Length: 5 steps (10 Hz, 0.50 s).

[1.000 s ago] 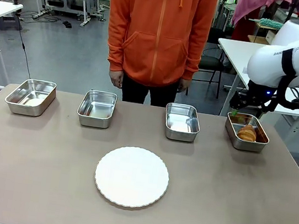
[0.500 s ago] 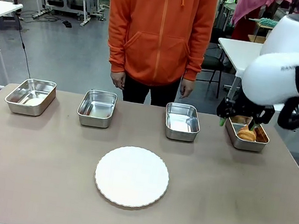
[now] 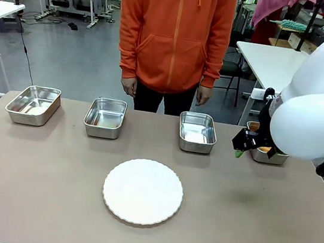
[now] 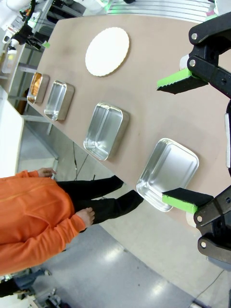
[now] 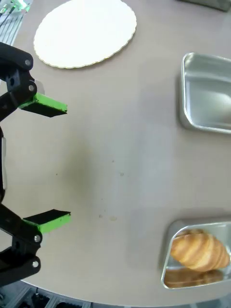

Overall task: Place the bread in the container.
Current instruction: Place the Butter Roll into the Airtight Container indicated by the human.

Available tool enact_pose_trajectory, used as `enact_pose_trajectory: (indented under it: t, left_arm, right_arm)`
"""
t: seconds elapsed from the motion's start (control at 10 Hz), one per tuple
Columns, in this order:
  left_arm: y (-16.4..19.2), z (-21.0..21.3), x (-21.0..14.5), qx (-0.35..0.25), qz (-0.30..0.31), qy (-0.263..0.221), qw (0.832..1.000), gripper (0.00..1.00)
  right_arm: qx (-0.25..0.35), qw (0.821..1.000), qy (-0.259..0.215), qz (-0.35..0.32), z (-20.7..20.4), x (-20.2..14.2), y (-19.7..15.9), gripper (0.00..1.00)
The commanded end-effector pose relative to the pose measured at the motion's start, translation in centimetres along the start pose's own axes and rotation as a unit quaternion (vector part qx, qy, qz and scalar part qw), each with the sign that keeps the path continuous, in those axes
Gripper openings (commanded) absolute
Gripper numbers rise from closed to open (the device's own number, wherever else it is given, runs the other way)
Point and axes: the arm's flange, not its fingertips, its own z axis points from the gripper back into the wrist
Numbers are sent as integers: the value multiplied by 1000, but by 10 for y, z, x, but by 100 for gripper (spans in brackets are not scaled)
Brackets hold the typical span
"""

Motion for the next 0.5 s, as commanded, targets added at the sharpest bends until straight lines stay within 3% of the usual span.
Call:
enact_pose_trajectory:
  t: [0.0,0.4]
  left_arm:
    - [-2,1,1,-3,-5,-4,1000,100]
    - [-2,1,1,-3,-5,-4,1000,100]
  right_arm:
    - [-14,1000,3,-11,-3,-4,2,100]
    - [-14,1000,3,-11,-3,-4,2,100]
